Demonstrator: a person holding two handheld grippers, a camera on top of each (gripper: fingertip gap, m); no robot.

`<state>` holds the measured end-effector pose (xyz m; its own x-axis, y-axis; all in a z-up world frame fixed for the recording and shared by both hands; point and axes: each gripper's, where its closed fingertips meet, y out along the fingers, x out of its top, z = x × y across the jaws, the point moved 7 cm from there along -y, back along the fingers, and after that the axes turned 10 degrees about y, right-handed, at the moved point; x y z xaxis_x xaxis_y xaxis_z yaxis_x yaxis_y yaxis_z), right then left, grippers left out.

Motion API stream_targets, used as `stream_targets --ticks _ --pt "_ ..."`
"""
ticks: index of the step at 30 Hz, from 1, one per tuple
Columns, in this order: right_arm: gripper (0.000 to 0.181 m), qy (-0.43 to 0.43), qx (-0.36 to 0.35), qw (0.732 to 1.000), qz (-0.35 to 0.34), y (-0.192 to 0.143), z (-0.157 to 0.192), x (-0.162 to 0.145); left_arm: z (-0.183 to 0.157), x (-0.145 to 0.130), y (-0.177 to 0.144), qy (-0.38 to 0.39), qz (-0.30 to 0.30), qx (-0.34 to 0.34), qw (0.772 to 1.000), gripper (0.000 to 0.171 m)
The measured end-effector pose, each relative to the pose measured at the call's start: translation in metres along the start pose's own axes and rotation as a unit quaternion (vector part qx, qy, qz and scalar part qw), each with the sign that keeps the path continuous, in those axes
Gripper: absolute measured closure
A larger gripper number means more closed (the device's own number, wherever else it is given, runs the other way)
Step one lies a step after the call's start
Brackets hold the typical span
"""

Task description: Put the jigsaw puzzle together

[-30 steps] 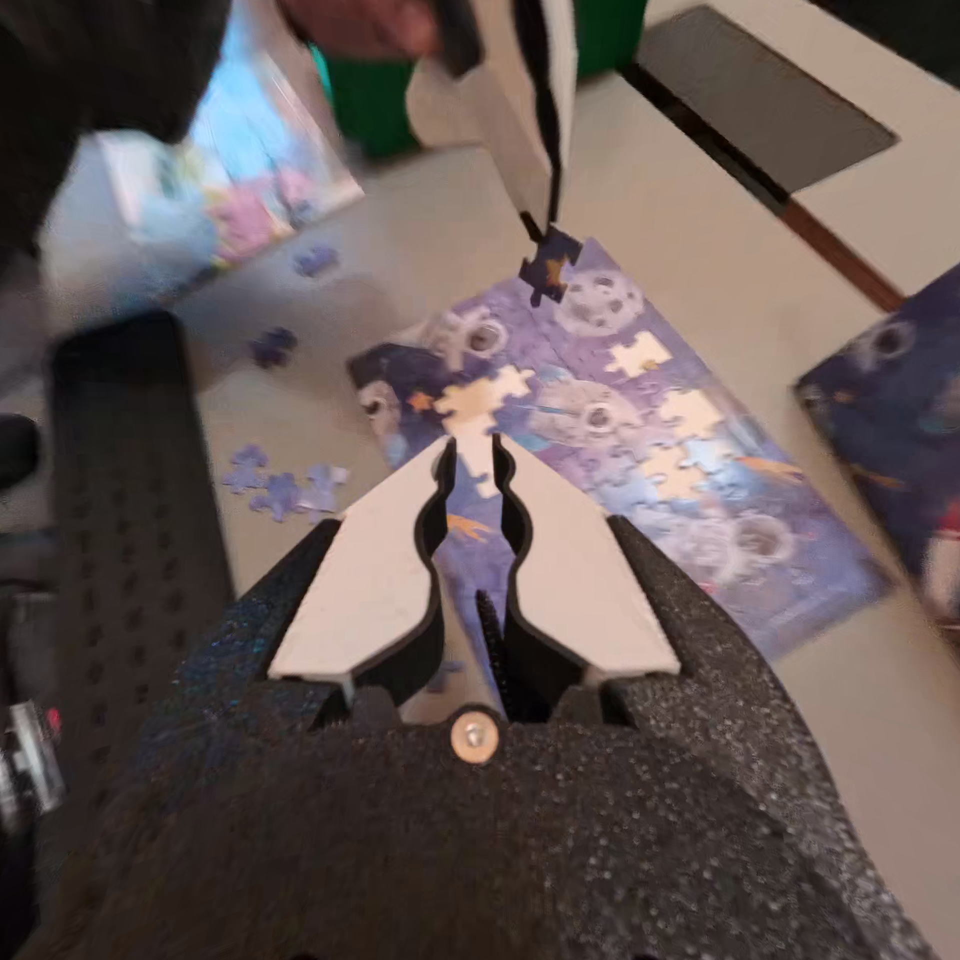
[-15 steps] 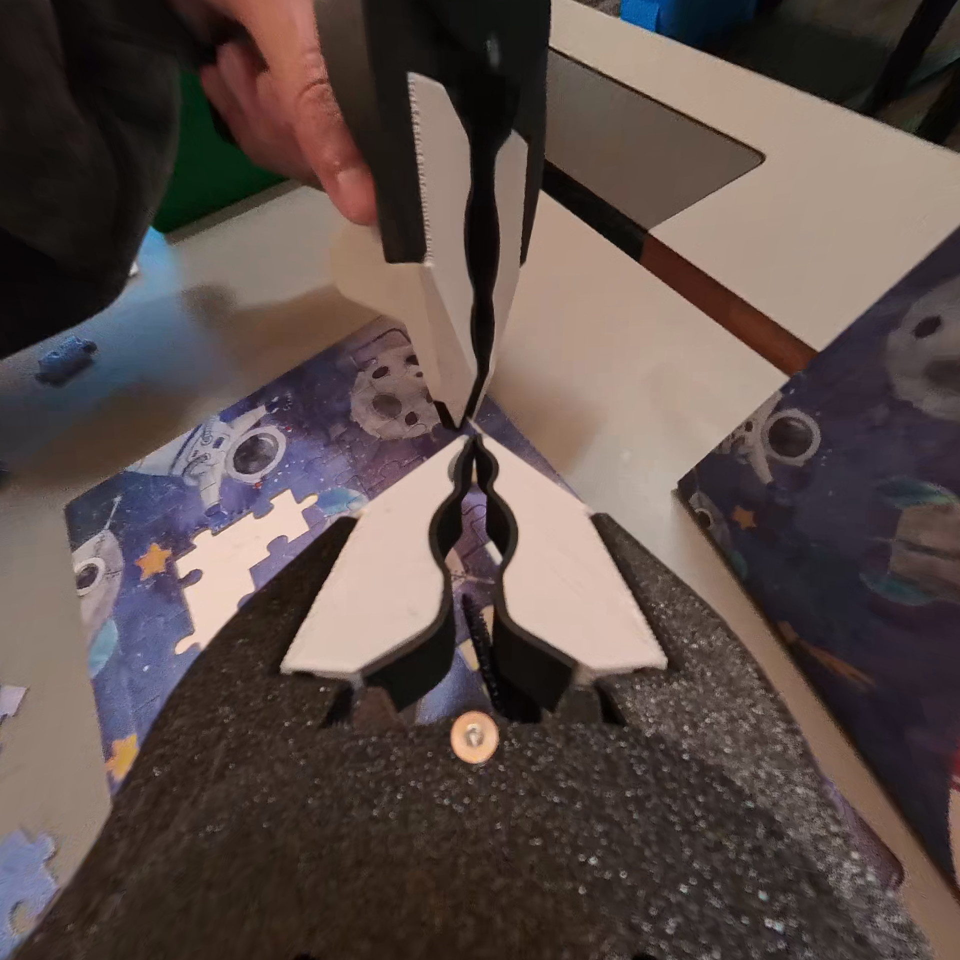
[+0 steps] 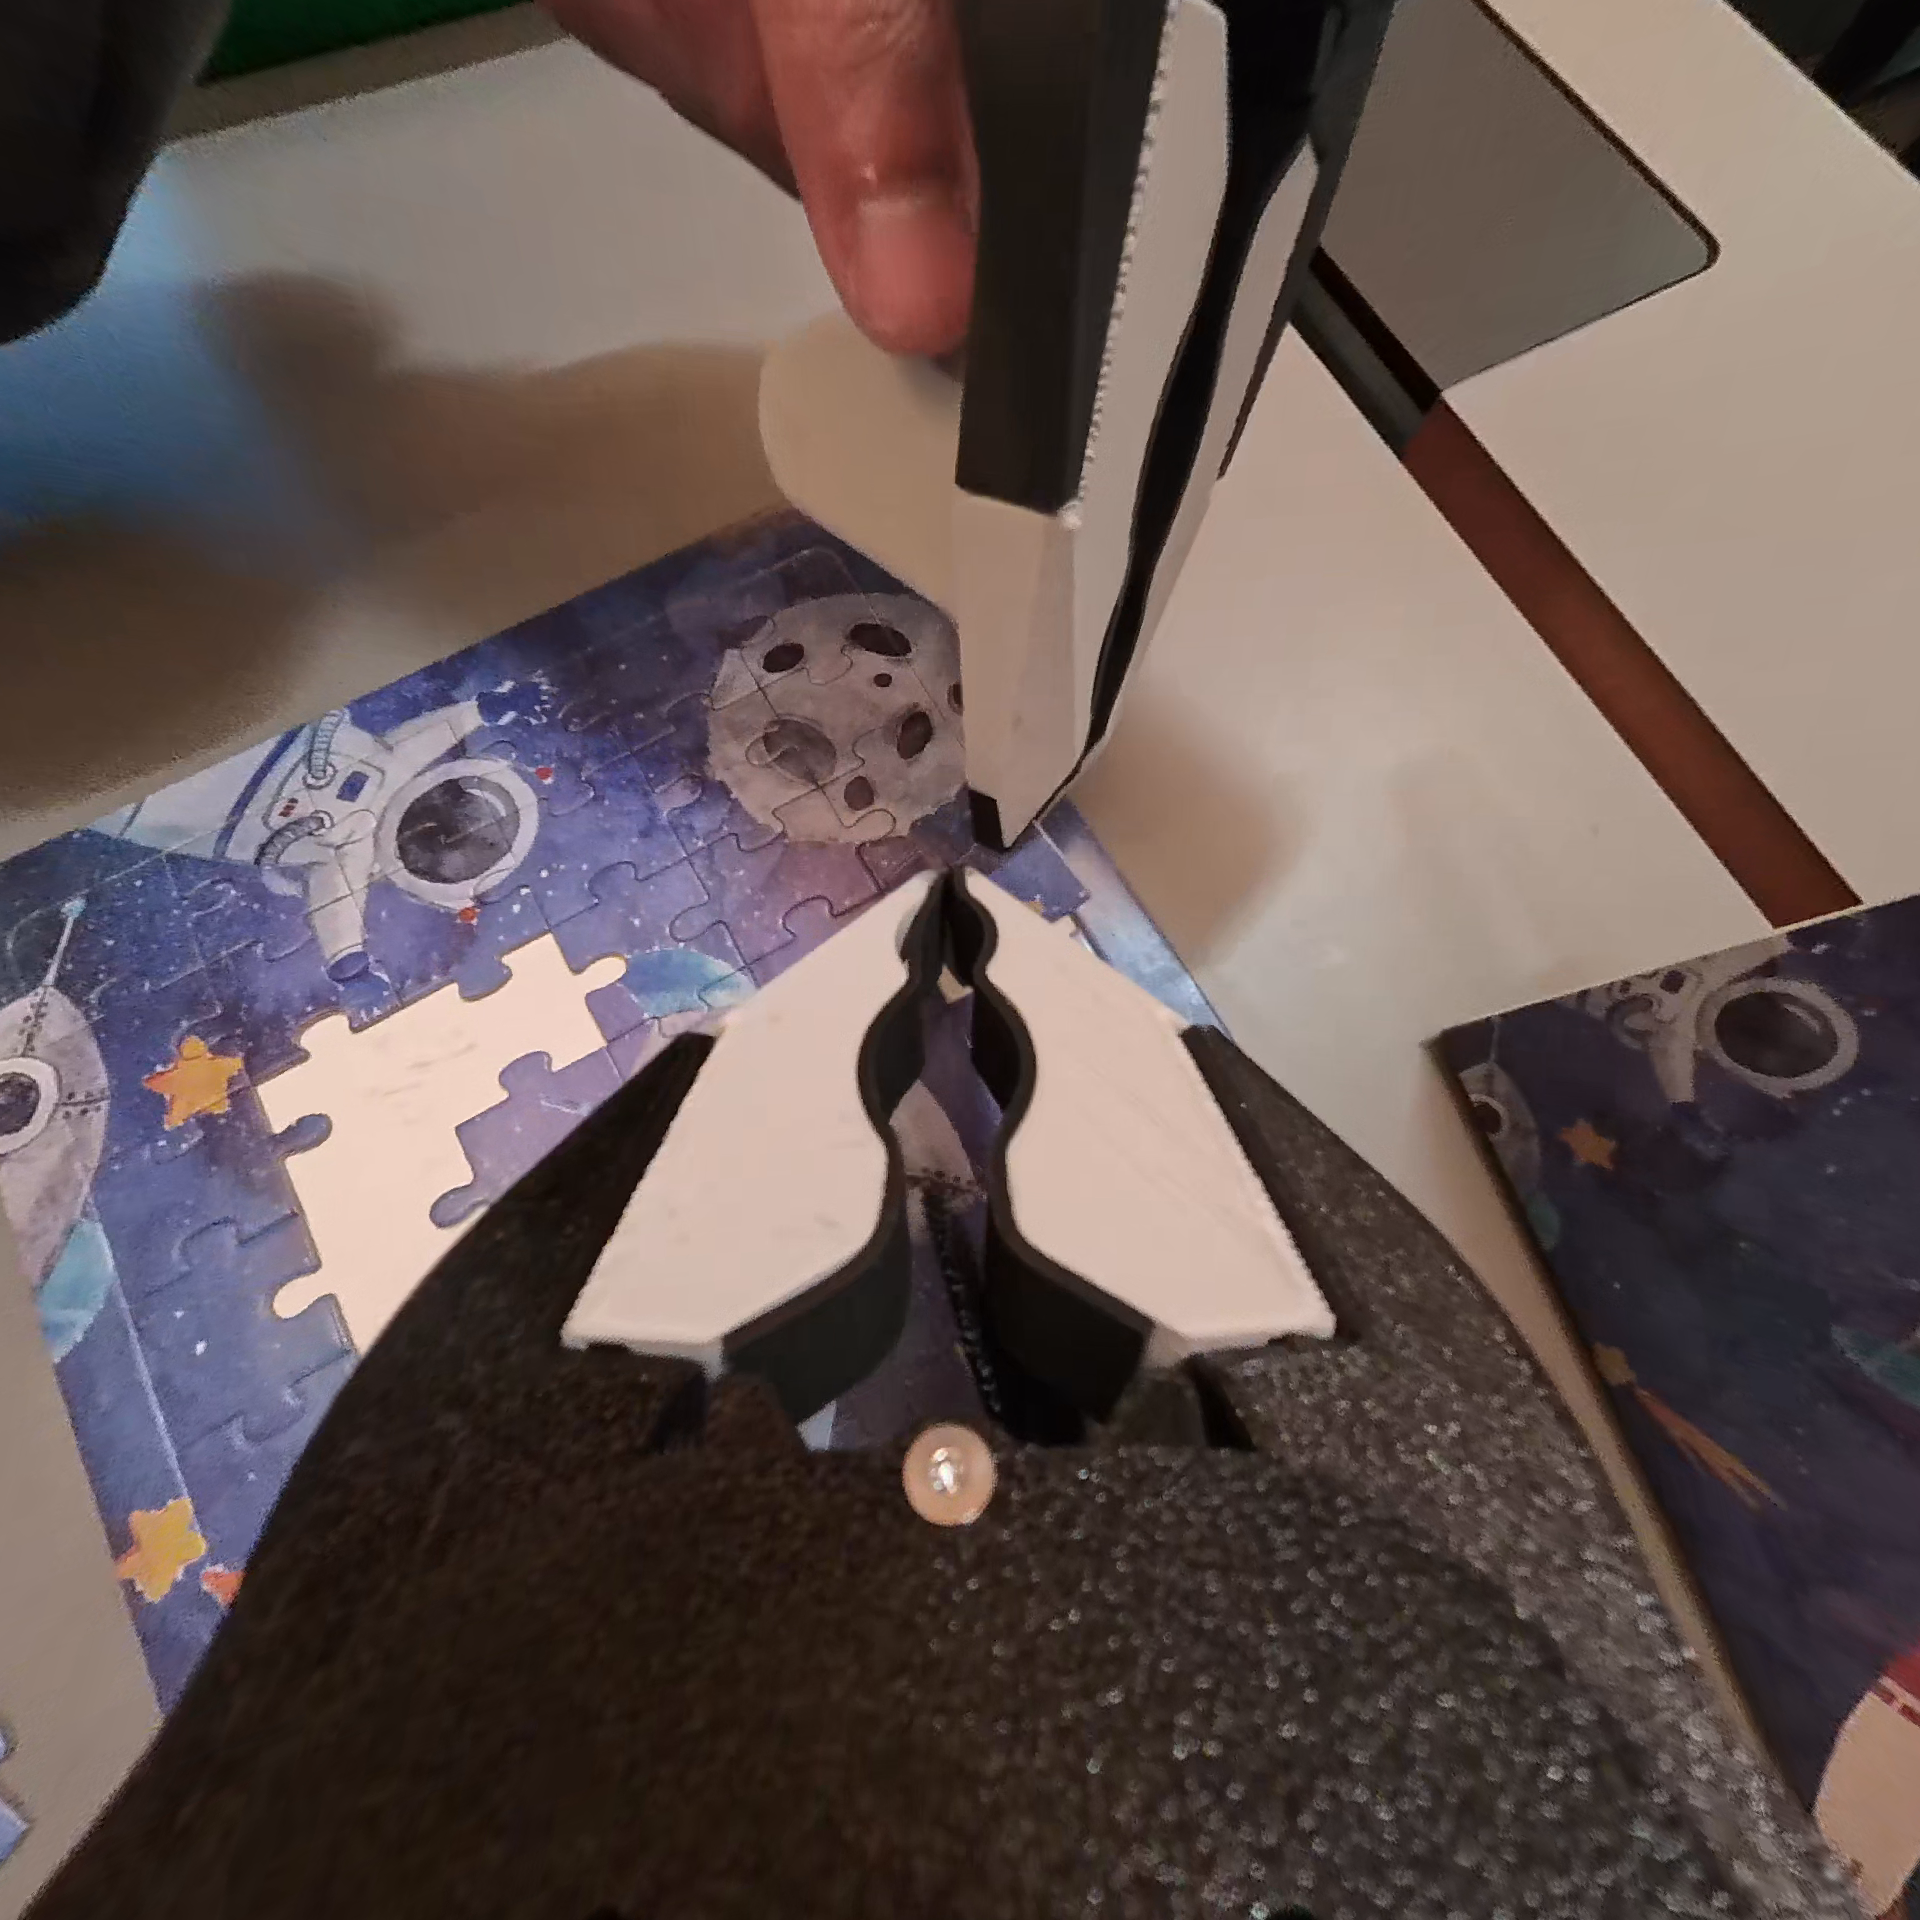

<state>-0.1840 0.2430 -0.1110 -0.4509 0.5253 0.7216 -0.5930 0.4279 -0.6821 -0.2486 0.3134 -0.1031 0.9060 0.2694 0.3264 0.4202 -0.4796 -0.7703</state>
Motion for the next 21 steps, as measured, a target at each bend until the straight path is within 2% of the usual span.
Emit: stream_targets --ticks 13,17,21 --pt "0.181 -0.005 -0.011 1.000 0.020 -0.001 -0.001 -0.003 0.002 0.008 0.008 0.016 0.052 0.049 0.997 0.164" --pt "0.181 -0.002 -0.005 1.000 0.008 -0.006 -0.002 0.001 -0.003 0.012 0.003 0.022 0.026 0.034 0.999 0.168" --pt "0.181 -0.002 0.000 1.000 0.009 -0.009 -0.003 0.001 -0.003 0.012 0.004 0.022 0.025 0.034 0.999 0.168"
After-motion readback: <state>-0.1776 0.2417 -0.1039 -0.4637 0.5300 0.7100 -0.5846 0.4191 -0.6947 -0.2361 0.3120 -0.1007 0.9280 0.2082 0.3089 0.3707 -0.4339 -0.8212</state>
